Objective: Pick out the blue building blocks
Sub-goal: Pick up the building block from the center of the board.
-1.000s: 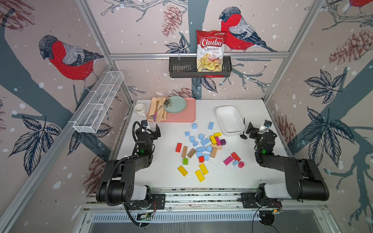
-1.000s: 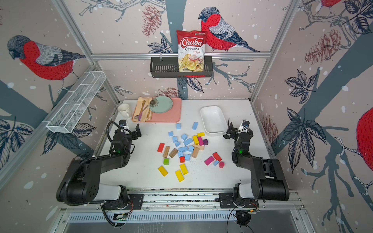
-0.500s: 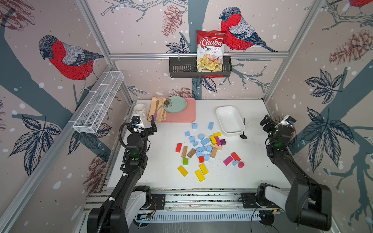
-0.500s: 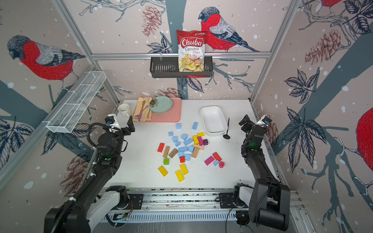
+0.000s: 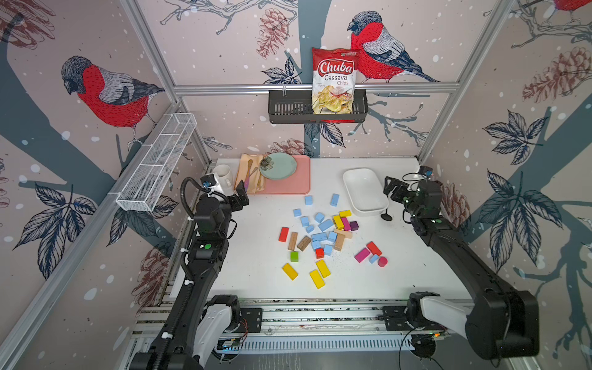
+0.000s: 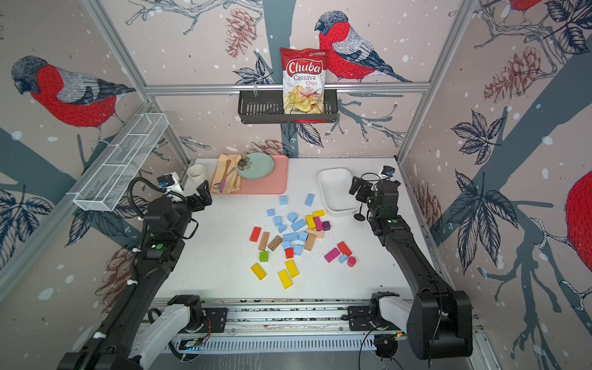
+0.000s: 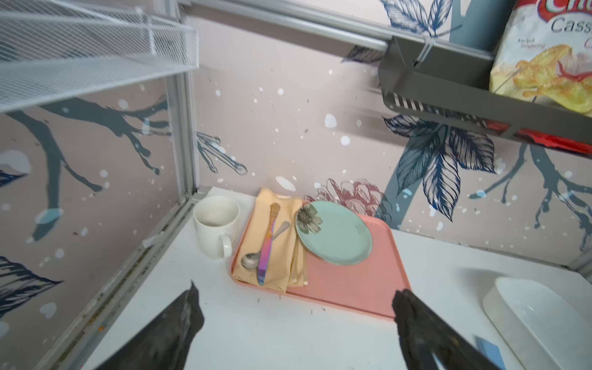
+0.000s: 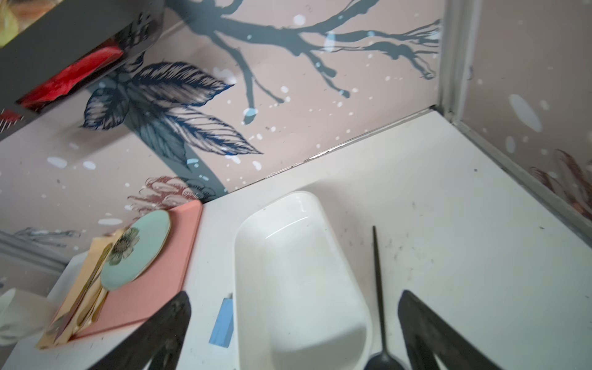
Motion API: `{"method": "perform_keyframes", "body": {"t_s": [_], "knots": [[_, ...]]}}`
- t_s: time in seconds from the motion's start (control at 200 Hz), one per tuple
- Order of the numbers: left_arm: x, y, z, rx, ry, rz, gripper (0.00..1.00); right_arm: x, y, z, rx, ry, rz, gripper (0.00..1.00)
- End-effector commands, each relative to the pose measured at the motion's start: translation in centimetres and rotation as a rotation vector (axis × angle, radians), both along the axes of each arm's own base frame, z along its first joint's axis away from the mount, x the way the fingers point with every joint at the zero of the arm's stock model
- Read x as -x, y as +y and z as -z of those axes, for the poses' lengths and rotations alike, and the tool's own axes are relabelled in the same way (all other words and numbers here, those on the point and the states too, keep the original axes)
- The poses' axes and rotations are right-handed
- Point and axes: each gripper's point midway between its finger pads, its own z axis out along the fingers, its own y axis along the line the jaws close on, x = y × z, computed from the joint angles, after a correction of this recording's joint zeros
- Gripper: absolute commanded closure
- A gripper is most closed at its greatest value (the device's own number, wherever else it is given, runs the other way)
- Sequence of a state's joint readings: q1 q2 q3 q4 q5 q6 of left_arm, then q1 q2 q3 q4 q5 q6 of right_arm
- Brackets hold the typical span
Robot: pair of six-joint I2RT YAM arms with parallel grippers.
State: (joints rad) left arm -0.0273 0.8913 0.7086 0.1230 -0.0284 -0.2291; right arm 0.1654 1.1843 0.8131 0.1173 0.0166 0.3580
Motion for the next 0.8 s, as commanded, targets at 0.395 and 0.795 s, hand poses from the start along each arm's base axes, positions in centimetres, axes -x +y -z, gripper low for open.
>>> {"method": "perform_keyframes", "body": {"t_s": [0.395,0.795], "knots": [[1.4,-10.5,3.4,0.11,0.127,0.427,0.06,-2.8,17.0,4.6,0.286,0.262,-0.316,0.0],[5.0,-11.1,0.3,0.008,-0.097,0.525,0.04,-4.4,26.3,11.9,0.365,0.421,-0.397,0.01]]}}
